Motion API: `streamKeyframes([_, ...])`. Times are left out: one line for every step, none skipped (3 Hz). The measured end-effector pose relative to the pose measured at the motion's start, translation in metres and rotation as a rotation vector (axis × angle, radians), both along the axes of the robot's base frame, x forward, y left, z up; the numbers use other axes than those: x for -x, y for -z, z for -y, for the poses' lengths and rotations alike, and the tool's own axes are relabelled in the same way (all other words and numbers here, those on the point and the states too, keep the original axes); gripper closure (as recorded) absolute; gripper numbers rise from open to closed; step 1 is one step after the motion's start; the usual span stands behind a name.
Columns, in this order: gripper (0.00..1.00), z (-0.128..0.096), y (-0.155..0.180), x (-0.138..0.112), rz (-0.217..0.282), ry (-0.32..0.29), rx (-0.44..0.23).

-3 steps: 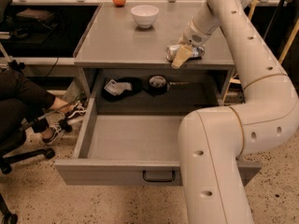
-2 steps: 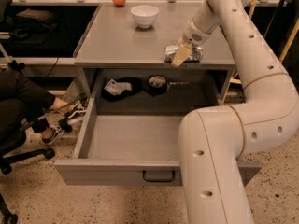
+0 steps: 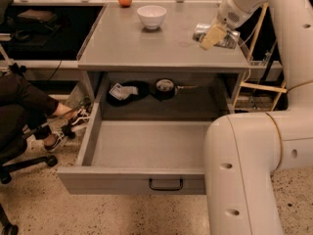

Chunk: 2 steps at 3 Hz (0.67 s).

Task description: Place redbull can into top drawer

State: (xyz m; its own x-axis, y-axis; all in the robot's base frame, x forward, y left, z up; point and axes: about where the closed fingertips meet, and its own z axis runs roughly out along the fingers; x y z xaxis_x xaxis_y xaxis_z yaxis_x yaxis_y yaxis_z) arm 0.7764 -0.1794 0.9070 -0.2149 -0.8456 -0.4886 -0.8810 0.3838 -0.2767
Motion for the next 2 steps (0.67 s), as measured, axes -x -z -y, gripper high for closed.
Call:
streamKeyframes([1.0, 0.003, -0.0203, 0.0003, 0.05, 0.022, -0.007])
streamKeyframes([1.0, 0.0026, -0.0194, -0.0009, 0.051, 0.023, -0.008])
